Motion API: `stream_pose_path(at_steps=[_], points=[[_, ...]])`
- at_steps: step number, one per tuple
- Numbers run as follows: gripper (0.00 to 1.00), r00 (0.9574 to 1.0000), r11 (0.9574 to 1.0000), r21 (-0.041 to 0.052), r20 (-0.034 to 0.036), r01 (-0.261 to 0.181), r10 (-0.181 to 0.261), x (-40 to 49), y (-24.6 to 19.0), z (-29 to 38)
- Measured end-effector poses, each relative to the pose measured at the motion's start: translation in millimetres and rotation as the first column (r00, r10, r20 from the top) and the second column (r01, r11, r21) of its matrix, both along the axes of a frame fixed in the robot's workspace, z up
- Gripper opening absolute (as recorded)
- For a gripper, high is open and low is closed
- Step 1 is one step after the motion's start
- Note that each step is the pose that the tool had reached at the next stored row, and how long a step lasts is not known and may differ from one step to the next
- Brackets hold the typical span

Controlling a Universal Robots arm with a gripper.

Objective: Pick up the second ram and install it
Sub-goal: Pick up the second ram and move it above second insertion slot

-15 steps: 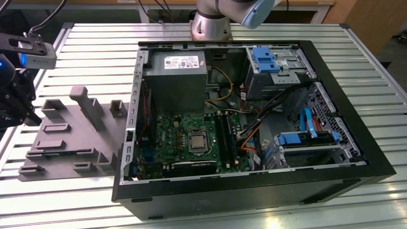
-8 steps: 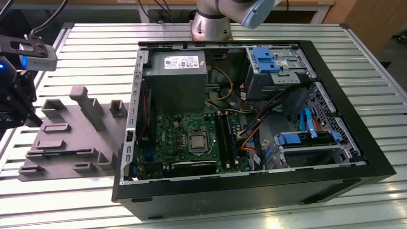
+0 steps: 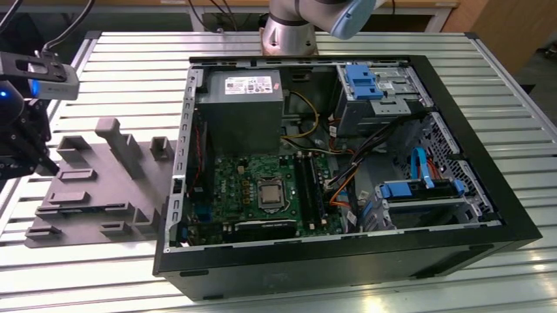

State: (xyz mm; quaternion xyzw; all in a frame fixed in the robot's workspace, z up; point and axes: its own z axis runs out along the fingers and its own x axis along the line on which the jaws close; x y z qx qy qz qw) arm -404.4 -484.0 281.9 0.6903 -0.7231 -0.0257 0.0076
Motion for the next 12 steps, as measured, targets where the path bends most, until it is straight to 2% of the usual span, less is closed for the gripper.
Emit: stream_pose_path(at_steps=[12], points=[[0.11,1.0000,1.0000,0.0000,0.0000,-0.001,0.001,-0.3,-0.4,-4.1]])
